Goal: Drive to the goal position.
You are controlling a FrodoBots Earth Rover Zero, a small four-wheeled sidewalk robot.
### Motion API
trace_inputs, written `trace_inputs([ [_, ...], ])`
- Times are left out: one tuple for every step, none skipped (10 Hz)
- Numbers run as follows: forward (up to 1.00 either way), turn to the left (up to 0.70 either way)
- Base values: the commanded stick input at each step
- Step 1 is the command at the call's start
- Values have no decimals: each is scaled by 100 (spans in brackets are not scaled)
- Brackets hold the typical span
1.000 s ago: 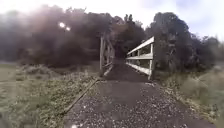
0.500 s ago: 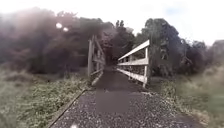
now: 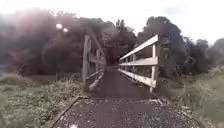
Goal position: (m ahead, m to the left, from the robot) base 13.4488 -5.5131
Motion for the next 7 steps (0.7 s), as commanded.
trace_inputs([
  [85,-17],
  [85,-29],
  [85,-34],
  [85,-34],
  [85,-34],
  [85,-24],
  [85,0],
])
